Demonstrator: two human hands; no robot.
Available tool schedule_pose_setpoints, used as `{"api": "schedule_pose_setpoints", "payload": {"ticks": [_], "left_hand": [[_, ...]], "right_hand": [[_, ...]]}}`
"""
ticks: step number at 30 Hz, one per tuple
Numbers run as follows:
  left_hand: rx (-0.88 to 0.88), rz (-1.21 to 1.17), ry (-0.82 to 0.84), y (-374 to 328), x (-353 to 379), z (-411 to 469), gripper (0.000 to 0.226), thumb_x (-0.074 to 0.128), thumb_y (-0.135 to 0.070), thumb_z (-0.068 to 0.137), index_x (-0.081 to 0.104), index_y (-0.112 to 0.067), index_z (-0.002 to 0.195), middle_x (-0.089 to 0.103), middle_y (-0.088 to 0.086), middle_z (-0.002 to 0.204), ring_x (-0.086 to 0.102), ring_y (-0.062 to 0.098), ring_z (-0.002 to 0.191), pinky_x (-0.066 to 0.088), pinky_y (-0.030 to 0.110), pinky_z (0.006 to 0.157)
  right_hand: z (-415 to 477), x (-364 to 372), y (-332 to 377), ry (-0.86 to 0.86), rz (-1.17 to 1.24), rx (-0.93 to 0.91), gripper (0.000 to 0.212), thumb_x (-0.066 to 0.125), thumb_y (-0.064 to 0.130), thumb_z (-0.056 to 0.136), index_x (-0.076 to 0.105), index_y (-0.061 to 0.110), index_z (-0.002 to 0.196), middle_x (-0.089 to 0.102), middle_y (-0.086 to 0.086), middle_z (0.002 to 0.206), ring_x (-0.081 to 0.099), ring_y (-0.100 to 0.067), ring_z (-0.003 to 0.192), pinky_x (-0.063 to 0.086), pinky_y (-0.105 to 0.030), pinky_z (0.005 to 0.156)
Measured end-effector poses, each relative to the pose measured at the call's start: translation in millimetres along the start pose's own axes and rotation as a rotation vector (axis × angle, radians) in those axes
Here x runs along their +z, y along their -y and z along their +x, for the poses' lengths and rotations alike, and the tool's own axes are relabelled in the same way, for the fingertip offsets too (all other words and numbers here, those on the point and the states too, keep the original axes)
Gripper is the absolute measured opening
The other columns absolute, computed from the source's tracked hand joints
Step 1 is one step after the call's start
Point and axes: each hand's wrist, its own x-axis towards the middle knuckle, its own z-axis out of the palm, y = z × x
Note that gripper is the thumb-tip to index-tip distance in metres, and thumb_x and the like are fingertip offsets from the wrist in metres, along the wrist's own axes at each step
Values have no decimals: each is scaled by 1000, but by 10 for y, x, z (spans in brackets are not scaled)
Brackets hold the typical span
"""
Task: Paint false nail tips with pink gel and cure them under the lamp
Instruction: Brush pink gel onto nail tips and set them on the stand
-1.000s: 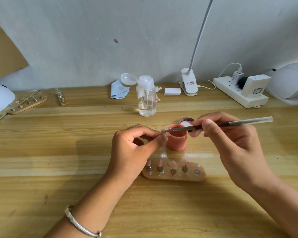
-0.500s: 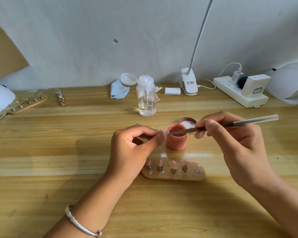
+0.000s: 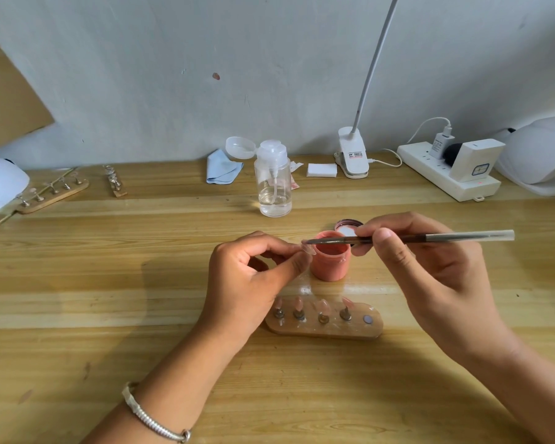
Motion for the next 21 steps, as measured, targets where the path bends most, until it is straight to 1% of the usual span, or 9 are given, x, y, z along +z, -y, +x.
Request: {"api": "schedule_pose_setpoints", "payload": {"ticks": [2,5,7,10,11,15,18,21], "left_hand": [[-2,10,3,1,1,-5,12,87,-20,69,78,-23,76,75,-5,77,68,15,71,48,17,62],[0,18,-2,-1,-1,-4,13,87,-17,69,78,-22,75,75,-3,75,67,17,70,48,18,60],[-1,23,0,-1,0,-1,13,88,-14,70,77,-21,74,74,-1,74,67,17,69,47,19,59],[-11,23,4,-2,-1,-5,13,87,-12,70,77,-20,73,73,1,72,64,11,65,46,19,57],[-17,19,1,-2,-1,-6,12,87,-12,70,77,-19,73,73,2,72,63,10,64,45,19,56],[-45,-1,-4,-4,-10,-4,11,87,-12,71,78,-17,75,75,4,74,64,15,65,47,21,57],[-48,6,-13,-7,-10,1,13,87,-11,71,77,-20,72,73,0,69,61,7,61,44,16,56],[-38,14,-7,-4,-8,1,12,87,-13,69,76,-19,72,73,0,69,60,4,60,43,14,55]], "right_hand": [[0,1,7,9,-19,-10,19,57,31,99,73,20,103,75,1,94,71,-27,97,56,-42,86],[-6,-3,9,14,-33,-9,19,58,30,98,73,18,102,74,1,93,71,-27,95,55,-47,85],[-11,-7,13,20,-41,-12,18,58,28,98,73,18,102,74,1,92,70,-27,93,55,-44,84],[-15,-9,21,25,-50,-20,18,58,26,97,72,16,100,73,2,92,70,-23,91,53,-31,81],[-17,-10,20,25,-55,-22,18,58,25,97,72,13,99,73,0,92,70,-23,90,52,-30,81],[-18,-21,17,2,-86,-42,19,57,24,95,71,10,92,70,-4,86,68,-22,84,51,-28,78],[-20,-31,21,-32,-100,-54,20,56,24,96,70,10,90,69,-4,84,67,-22,81,50,-28,78],[-20,-28,37,-35,-88,-67,16,56,24,98,71,17,97,71,-1,89,69,-23,86,52,-32,80]]}}
